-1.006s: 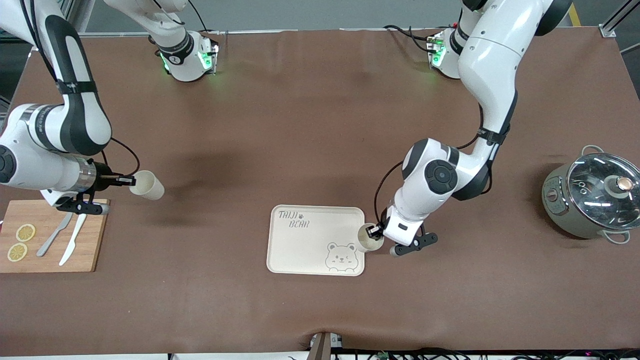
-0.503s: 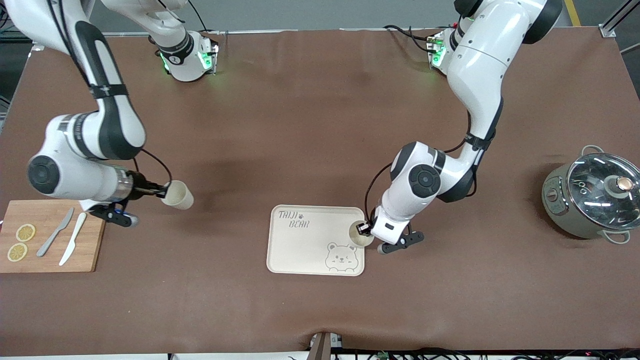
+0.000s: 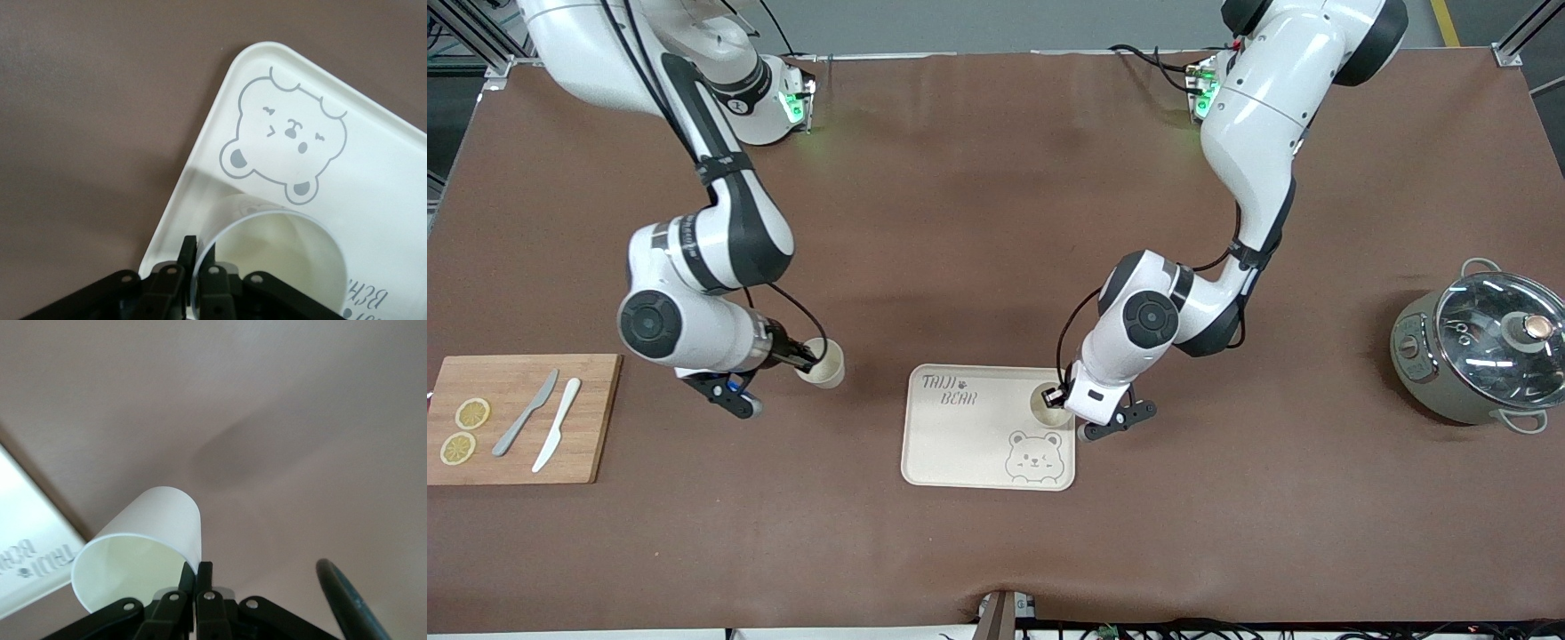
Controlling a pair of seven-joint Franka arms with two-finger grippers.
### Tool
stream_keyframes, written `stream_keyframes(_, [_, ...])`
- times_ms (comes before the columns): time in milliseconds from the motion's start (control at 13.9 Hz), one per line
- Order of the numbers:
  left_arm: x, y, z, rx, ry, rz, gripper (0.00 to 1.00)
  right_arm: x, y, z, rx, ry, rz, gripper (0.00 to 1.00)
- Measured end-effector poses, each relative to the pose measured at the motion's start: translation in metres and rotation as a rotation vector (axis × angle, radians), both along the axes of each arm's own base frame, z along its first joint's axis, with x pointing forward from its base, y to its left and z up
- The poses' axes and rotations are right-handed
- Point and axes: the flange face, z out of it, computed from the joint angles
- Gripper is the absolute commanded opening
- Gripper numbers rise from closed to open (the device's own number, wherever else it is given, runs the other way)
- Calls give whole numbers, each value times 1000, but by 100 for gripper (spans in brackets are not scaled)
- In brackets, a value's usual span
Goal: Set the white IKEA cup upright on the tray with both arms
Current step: 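Lower the cup onto the tray with the left gripper while the right gripper approaches, then open the left gripper and withdraw while the right gripper sets its cup down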
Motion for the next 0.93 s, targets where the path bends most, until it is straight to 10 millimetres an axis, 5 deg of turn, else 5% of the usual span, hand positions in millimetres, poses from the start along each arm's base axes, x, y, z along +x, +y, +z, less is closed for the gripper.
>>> stream_keyframes(287, [5,-1,10,-9,-18,4,100,3,47,-19,65,17,-120,0])
stream_keyframes(503, [16,4,39,-18,-47,14,100,6,84,-24,72,-29,-219,0])
stream_keyframes(647, [24,22,78,-5,-38,29,100,4,114,-25,70,-38,-255,0])
stream_keyframes(934, [40,98,174,34,-16,74,100,5,151,-42,84,-79,-278,0])
